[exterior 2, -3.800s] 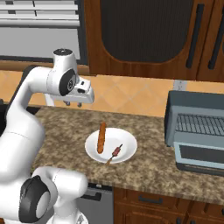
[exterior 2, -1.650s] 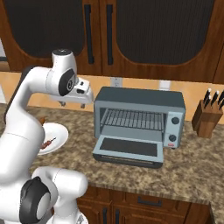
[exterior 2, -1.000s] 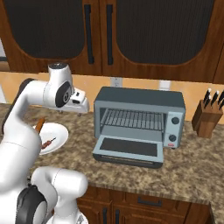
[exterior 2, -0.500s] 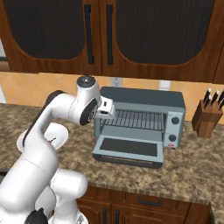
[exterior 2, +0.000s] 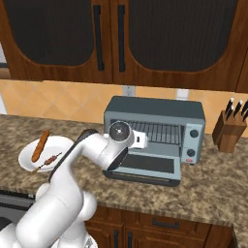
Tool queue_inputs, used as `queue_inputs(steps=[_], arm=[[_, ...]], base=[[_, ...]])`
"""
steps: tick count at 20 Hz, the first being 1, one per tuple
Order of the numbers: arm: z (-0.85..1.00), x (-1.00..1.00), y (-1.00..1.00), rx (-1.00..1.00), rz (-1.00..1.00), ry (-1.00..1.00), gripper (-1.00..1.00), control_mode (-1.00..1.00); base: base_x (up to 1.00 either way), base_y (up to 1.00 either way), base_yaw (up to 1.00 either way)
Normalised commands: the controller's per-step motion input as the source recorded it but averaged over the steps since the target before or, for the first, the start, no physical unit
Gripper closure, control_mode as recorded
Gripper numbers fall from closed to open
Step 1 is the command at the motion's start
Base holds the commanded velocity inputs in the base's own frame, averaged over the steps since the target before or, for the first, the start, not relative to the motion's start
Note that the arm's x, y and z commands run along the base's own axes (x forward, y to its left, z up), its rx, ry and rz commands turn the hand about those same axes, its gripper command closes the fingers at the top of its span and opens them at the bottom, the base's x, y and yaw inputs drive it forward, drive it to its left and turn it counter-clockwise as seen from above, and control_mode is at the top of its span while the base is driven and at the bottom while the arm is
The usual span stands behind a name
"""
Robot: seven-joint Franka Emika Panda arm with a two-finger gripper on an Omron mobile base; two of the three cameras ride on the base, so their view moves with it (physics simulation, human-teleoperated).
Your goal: Pick up the kebab skewer and baguette bread, and place them inside the toaster oven. Close the toaster oven door and start by setting the timer.
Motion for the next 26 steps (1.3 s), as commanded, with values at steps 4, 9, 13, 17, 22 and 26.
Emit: queue_inputs(steps=[4,9,13,17,22,26], arm=[[-0.05,0.57,-0.25,0.02,0.00,0.00,-1.00,-1.00],[0.15,0.16,-0.45,0.00,0.00,-0.25,-1.00,-1.00],[0.00,0.42,-0.05,0.00,0.00,-0.14,-1.00,-1.00],[0.00,0.63,0.00,0.00,0.00,-0.01,-1.00,-1.00],[-0.12,0.25,-0.04,0.00,-0.01,0.00,-1.00,-1.00],[-0.13,0.21,-0.16,0.00,0.00,0.00,-1.00,-1.00]], base=[[0.00,0.00,0.00],[0.00,0.00,0.00],[0.00,0.00,0.00],[0.00,0.00,0.00],[0.00,0.00,0.00],[0.00,0.00,0.00]])
